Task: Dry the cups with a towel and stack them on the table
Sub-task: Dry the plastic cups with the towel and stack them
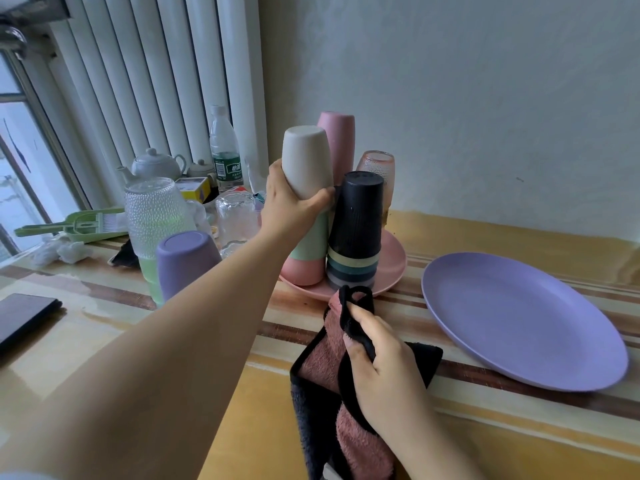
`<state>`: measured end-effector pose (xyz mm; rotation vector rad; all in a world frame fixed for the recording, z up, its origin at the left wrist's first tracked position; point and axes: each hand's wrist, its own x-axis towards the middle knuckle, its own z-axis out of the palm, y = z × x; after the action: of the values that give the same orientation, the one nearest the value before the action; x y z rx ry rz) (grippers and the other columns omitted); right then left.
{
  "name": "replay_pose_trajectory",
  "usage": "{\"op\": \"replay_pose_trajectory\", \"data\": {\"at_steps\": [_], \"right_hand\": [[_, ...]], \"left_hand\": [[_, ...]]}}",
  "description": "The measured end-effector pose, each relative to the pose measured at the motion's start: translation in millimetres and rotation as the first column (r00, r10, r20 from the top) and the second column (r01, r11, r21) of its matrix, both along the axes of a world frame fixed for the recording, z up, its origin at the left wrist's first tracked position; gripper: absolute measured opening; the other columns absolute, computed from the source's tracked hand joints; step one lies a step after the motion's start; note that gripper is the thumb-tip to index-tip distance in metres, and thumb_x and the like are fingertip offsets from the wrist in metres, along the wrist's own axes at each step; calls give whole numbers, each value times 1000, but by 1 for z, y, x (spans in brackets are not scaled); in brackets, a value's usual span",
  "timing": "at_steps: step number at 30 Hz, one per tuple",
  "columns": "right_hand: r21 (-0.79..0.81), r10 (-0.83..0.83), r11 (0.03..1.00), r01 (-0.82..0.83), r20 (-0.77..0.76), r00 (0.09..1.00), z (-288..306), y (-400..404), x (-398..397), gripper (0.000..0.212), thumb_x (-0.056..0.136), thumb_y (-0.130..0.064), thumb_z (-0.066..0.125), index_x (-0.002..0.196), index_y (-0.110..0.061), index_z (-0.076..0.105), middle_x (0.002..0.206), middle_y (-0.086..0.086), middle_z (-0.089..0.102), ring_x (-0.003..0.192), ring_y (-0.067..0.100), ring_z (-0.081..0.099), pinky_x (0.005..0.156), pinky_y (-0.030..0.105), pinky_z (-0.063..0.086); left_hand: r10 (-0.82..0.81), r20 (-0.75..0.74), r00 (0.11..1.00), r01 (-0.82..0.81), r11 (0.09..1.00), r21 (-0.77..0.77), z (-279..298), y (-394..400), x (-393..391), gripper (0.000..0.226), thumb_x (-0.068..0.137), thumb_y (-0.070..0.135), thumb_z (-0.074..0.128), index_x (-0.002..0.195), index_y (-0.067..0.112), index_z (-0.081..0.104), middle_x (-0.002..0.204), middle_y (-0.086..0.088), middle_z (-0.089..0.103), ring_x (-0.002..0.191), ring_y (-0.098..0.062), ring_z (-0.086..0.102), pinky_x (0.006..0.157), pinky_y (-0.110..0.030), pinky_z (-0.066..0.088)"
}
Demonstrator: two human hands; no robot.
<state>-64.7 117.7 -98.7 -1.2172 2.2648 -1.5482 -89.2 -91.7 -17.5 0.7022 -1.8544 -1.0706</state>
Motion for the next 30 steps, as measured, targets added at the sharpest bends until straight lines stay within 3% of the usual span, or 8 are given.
{"op": "replay_pose_trajectory", "data": {"at_steps": [9,11,13,16,19,23,26,30], "right_hand": [[21,9,1000,-10,10,1000,3,1,1,46,94,-3,50,133,-28,48,113,-40,38,100,-41,28,85,-10,20],[16,10,1000,-10,11,1000,4,1,1,46,94,-3,49,131,-31,47,112,-39,39,97,-42,28,83,-11,21],[10,10,1000,-10,21,1000,5,1,1,46,94,-2,50,132,-28,48,109,-40,38,95,-42,29,81,-11,21],[5,8,1000,-9,32,999,5,2,0,44,94,-4,51,133,-25,49,109,-41,39,95,-40,32,81,-11,22],[-38,-5,999,8,98,995,7,2,0,41,95,-10,52,131,-30,51,113,-35,47,100,-31,39,82,-9,26],[-140,-56,986,86,207,977,15,4,-2,36,97,-19,49,118,-48,49,113,-39,51,102,-28,44,83,-7,31],[-202,-79,971,126,224,971,17,8,-6,30,98,-27,44,127,-30,50,124,-25,54,111,-18,46,87,-4,31],[-269,-24,962,50,100,995,16,1,3,49,95,-34,38,141,-17,40,143,-5,46,130,-4,38,106,10,29]], "left_hand": [[63,-201,978,-71,997,-34,13,10,19,68,68,36,69,125,24,35,114,-1,44,108,-22,49,92,-41,49],[50,-249,967,-62,997,-41,20,17,29,66,69,35,68,122,27,31,115,-1,43,104,-17,49,89,-30,49],[27,-273,961,-42,998,-48,27,29,42,67,71,32,68,124,24,28,115,0,41,95,0,47,76,-6,42],[-10,-250,968,-4,999,-54,30,53,65,64,71,33,67,118,25,24,108,5,45,86,17,47,65,3,36],[-111,-136,984,119,992,52,12,80,89,63,76,33,75,116,24,28,100,11,50,80,9,53,61,0,42],[-278,-79,957,289,920,265,-28,105,104,62,64,42,78,115,30,45,102,8,60,81,-2,63,68,-33,57],[-295,-129,947,321,888,329,-50,112,101,52,66,40,73,114,34,53,105,12,63,93,-3,64,77,-27,54],[-377,-117,919,395,881,260,-62,114,99,44,75,35,71,118,33,59,108,13,70,101,-1,65,84,-22,53]]}}
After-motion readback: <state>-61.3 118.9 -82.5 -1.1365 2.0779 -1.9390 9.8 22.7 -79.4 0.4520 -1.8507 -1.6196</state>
